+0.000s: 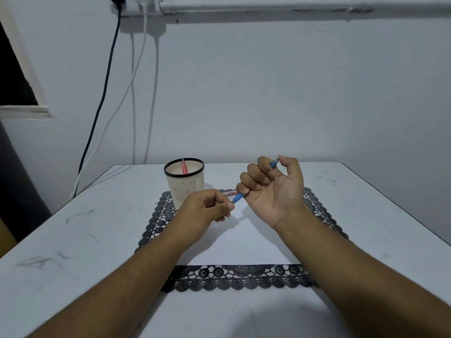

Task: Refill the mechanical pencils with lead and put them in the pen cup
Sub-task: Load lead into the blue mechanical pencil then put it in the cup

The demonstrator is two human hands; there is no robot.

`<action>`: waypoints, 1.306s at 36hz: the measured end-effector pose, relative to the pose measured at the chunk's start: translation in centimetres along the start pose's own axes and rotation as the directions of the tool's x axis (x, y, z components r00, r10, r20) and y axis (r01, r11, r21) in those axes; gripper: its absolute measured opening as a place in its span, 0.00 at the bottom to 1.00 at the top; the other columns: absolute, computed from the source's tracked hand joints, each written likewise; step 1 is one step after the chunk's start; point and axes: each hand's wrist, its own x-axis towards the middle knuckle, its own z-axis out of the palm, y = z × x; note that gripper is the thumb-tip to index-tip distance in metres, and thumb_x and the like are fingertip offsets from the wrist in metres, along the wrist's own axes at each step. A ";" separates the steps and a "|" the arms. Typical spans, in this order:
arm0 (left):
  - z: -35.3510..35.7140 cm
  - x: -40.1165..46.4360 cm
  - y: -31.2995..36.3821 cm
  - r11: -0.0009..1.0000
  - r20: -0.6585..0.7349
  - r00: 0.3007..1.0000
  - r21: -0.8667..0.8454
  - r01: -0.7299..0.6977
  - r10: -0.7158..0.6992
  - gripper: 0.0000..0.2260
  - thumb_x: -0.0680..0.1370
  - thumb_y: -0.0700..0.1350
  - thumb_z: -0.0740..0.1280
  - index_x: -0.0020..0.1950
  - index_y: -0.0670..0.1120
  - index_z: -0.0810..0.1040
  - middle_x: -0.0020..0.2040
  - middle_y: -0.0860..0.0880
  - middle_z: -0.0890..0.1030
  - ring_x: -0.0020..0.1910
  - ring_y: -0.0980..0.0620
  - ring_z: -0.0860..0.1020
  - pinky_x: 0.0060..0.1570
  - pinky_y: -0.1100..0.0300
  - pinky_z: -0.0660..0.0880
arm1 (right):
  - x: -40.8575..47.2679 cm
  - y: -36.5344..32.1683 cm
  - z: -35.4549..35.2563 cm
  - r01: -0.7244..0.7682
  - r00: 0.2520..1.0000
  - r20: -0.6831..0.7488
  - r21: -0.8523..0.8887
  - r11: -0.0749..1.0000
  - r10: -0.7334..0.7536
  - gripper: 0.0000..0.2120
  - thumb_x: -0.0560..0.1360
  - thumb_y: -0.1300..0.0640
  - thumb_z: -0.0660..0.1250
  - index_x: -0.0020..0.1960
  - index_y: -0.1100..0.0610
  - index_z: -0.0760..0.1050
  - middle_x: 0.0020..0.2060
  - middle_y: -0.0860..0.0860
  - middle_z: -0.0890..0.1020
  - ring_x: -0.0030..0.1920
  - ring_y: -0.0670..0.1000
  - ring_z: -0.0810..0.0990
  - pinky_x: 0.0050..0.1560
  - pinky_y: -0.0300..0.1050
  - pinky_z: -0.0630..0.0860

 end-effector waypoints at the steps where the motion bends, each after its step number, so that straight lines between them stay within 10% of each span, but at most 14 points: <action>1: 0.0 0.0 0.0 1.000 0.000 1.000 -0.001 0.002 -0.002 0.04 0.77 0.39 0.74 0.42 0.43 0.83 0.36 0.45 0.83 0.35 0.51 0.77 0.42 0.56 0.75 | 0.0 0.0 0.0 -0.002 1.000 0.000 -0.003 1.000 0.002 0.16 0.73 0.46 0.55 0.33 0.53 0.56 0.28 0.49 0.58 0.32 0.51 0.53 0.37 0.48 0.55; 47: 0.2 -0.1 0.5 0.992 0.039 0.995 -0.090 0.090 -0.087 0.04 0.77 0.36 0.73 0.42 0.41 0.83 0.35 0.45 0.83 0.33 0.51 0.77 0.40 0.60 0.76 | 0.1 -0.3 -0.4 -0.048 0.997 0.060 -0.003 0.999 0.048 0.15 0.73 0.47 0.55 0.32 0.53 0.57 0.29 0.49 0.55 0.32 0.51 0.53 0.37 0.47 0.55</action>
